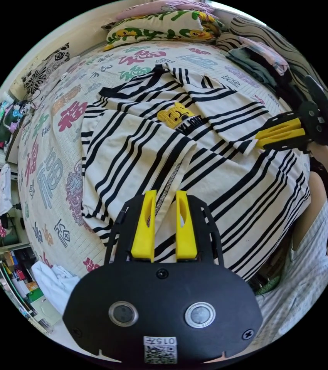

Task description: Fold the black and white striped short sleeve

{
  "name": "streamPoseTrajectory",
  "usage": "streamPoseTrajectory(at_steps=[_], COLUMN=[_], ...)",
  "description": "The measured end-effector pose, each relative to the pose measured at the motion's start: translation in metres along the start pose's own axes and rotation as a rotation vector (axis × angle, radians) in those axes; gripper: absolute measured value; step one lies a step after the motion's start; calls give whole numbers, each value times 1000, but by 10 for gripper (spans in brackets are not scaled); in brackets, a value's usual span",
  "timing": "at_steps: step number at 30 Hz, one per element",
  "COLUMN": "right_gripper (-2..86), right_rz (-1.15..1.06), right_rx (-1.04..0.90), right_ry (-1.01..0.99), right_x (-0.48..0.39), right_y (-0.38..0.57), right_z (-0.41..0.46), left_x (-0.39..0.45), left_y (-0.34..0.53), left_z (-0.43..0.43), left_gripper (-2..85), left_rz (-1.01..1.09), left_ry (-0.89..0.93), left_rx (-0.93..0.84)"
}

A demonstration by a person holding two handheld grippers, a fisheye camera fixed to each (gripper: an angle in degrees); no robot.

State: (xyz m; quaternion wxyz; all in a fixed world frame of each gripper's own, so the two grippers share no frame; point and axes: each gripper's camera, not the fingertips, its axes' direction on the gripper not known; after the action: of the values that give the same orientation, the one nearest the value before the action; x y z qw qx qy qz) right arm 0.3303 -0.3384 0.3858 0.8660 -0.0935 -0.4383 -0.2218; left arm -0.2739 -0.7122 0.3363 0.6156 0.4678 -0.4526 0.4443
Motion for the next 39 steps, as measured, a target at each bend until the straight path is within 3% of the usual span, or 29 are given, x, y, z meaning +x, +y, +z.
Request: streamPoseTrajectory(at_steps=[8,13,18,21,24,28,32,36,39], right_gripper=[1,0,1,5,17,51,67,71,55], right_rz=[277,529,918,1098,1111,889,669,597,595], right_rx=[250,442,564,611,617,500,185,-14,-56], right_ry=[-345,-363,-236,-226,-269,-384,-399,-524,-548], right_x=[97,179,274,305,311,288,227,182,167], right_y=[40,82,136,155,166,171,187,206,211], right_z=[-66,-121,-145,-136,-128,-114,-76,-33,-14], left_x=[-74,-163,-310,-353,-358,-343,-280,-227,-210], left_y=[19,45,115,157,188,206,229,249,259], left_z=[-56,-116,-154,-146,-139,-124,-111,-80,-73], left_gripper=[-7,-7,-4,8,41,64,74,80,71], left_rz=[-91,-242,-692,-957,-1089,-964,-696,-562,-554], left_ry=[198,227,110,75,68,220,249,368,361], left_rx=[121,249,395,464,544,442,196,-11,-16])
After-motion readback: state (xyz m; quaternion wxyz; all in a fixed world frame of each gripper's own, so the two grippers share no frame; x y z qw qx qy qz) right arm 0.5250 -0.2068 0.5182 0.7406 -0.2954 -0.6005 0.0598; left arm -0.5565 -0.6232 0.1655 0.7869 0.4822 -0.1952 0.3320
